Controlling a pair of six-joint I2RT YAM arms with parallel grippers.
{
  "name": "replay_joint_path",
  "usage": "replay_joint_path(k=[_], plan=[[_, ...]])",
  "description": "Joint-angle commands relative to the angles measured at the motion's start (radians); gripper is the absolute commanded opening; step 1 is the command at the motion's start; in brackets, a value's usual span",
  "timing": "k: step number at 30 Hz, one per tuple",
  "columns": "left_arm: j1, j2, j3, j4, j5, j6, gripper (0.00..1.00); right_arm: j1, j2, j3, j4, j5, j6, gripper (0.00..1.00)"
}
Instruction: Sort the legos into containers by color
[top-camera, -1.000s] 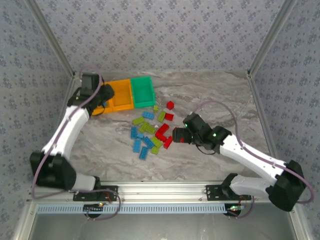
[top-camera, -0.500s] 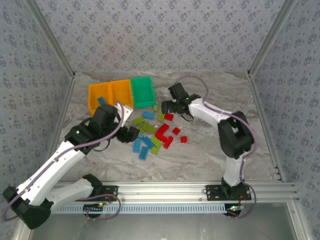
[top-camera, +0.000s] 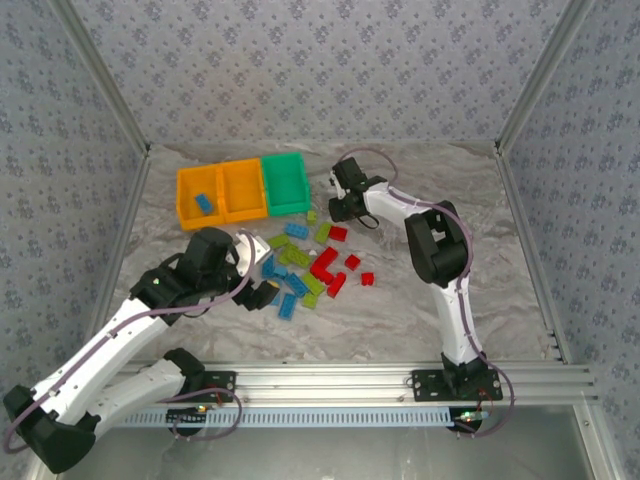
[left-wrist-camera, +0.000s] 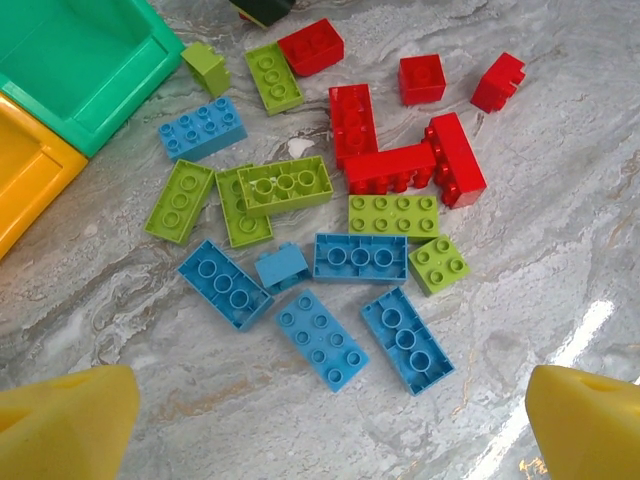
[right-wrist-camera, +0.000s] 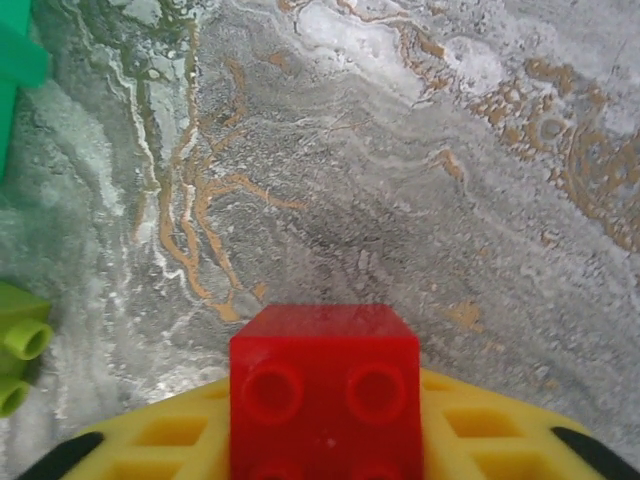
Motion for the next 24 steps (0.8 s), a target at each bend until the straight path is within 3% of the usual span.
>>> replay_joint_path(k=[1, 7, 11, 18, 24], plan=[[0.012, -0.008, -0.002, 0.019, 0.012, 0.032, 0.99, 0.013, -0.1, -0.025, -0.021, -0.019, -0.036, 0.3], [0.063, -0.027, -0.007, 0.068, -0.028, 0.007, 0.99, 0.116, -0.334, -0.188, 0.14, 0.017, -0.043, 0.28], [0.105, -0.027, -0.003, 0.085, -0.08, -0.027, 0.99, 0.19, -0.353, -0.195, 0.281, 0.02, -0.027, 0.29], [0.116, -0.032, -0.021, 0.081, -0.153, -0.026, 0.99, 0.207, -0.093, 0.075, 0.267, 0.081, -0.015, 0.28], [0.115, -0.034, -0.029, 0.081, -0.172, -0.023, 0.99, 0.2, 0.164, 0.452, 0.102, 0.083, -0.021, 0.32]])
